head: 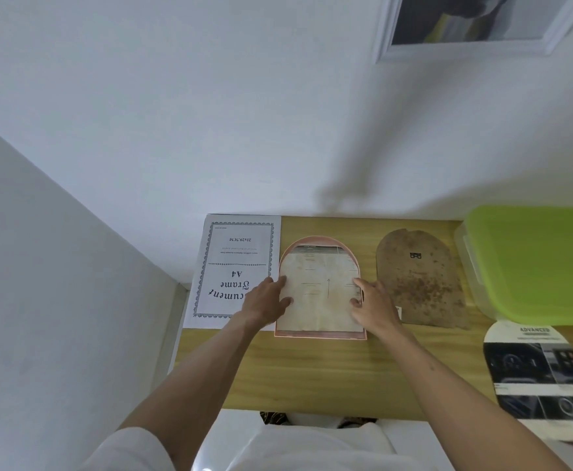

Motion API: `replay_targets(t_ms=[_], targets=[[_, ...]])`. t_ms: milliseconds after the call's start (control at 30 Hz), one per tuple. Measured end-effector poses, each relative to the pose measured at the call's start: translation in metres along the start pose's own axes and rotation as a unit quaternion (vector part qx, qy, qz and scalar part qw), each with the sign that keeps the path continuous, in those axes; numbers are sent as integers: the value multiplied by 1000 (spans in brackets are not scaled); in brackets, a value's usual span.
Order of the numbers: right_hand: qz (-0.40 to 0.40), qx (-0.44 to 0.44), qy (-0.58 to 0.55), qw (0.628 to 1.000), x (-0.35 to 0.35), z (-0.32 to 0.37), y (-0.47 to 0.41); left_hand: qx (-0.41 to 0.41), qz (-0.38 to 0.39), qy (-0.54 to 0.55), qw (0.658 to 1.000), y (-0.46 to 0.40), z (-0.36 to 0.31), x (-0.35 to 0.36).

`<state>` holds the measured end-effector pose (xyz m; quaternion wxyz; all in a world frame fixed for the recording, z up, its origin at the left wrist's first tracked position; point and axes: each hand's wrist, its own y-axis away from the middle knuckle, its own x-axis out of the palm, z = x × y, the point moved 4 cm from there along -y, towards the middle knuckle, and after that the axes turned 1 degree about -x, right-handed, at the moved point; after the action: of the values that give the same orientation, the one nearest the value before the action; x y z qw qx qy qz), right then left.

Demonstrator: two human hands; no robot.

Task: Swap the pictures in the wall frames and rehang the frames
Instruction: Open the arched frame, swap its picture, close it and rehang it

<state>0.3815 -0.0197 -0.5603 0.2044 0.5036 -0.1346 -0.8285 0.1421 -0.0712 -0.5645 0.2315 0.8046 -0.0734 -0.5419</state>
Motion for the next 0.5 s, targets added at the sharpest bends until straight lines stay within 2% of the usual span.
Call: replay_targets(t_ms=[300, 400, 500], targets=[[31, -39, 13, 999, -5, -9, -3, -45, -14, -8, 999, 9, -13, 1], [25, -54, -26, 998, -13, -22, -3, -67, -66, -30, 995, 12, -23, -1], [-31, -58, -50, 997, -34, -42, -4, -38, -151, -30, 987, 14, -52, -7]])
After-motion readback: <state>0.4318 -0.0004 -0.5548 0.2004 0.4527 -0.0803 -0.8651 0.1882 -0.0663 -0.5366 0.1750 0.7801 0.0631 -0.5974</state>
